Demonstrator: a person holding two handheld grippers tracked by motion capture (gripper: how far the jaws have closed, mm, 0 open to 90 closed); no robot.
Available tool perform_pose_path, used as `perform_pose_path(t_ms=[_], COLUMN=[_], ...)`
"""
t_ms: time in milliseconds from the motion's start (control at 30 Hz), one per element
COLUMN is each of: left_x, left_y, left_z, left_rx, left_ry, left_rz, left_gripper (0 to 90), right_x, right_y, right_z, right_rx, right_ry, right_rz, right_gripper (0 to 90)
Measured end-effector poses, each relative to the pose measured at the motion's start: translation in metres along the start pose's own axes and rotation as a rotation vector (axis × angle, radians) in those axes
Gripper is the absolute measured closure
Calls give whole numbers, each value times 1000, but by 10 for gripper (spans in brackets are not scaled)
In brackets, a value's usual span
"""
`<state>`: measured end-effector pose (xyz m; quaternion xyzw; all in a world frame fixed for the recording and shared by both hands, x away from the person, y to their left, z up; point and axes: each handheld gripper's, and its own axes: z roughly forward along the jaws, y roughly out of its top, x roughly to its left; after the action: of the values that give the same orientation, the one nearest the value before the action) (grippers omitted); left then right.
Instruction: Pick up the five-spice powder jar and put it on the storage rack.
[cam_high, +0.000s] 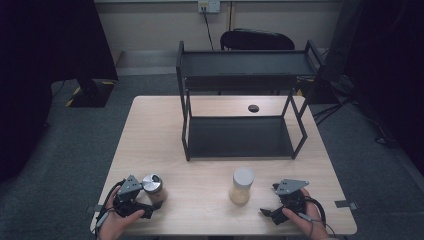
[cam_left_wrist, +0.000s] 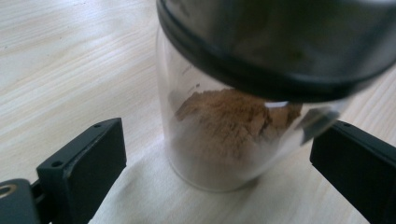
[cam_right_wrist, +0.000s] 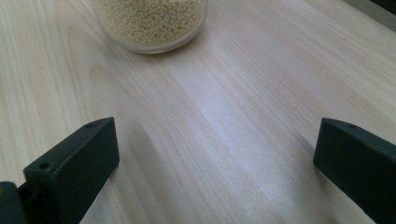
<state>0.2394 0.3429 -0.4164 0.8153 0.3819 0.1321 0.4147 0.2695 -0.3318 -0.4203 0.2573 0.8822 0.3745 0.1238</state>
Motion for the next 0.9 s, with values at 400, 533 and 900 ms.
perform_pose_path(t_ms=[400,533,900], left_x=[3,4,3], left_y=[0,-1,12], left_z=[12,14,14], left_rx=[-14,-13,9], left_ry=[-20,-23,-24], left_rz=[-6,-4,50], left_gripper=[157,216,303], right_x=[0,0,0], right_y=[0,0,0], right_z=[0,0,0], right_rx=[0,0,0], right_ry=[0,0,0], right_rz=[0,0,0], right_gripper=[0,0,0])
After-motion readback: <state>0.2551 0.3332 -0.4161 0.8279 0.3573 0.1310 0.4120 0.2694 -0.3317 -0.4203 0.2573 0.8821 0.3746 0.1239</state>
